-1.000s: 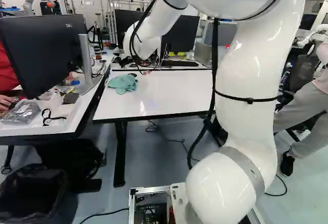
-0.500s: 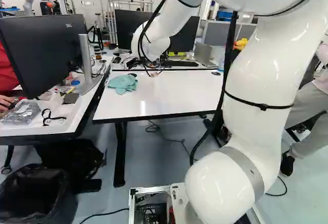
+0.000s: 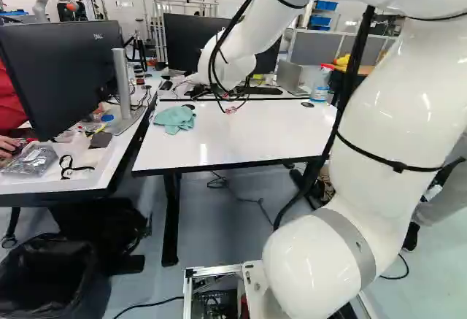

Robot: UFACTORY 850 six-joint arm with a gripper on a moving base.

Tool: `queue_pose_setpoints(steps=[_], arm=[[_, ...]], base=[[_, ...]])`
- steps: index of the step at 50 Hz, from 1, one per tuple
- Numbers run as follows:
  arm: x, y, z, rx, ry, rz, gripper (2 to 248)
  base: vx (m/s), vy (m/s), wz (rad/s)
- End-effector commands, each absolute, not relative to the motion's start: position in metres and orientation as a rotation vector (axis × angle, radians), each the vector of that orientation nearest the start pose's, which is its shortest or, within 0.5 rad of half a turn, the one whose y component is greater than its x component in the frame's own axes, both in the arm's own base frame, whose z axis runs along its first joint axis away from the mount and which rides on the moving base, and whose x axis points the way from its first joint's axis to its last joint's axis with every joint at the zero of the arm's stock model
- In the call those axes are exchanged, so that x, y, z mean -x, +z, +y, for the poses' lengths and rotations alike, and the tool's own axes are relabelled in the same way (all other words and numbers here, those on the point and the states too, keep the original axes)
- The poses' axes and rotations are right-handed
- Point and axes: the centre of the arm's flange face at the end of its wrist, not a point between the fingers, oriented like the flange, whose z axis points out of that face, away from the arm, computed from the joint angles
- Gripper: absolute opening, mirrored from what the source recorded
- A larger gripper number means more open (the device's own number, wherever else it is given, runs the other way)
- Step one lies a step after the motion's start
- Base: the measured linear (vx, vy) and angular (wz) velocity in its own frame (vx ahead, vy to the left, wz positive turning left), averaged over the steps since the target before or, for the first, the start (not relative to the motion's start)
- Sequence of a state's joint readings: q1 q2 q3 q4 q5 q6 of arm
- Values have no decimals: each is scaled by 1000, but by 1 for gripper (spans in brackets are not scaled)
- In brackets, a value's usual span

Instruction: Clean the table with the green towel

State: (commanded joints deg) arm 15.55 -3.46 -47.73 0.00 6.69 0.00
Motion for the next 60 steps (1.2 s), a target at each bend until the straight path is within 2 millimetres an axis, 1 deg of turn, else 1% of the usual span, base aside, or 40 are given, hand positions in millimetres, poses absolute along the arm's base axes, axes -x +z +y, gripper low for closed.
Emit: queue_pose_setpoints(steps=[32,60], arm=[[-434,495,85,2752,-1310,-266,247],[-431,492,81,2749,-1322,-257,247]], base=[[0,0,0],[0,0,0]])
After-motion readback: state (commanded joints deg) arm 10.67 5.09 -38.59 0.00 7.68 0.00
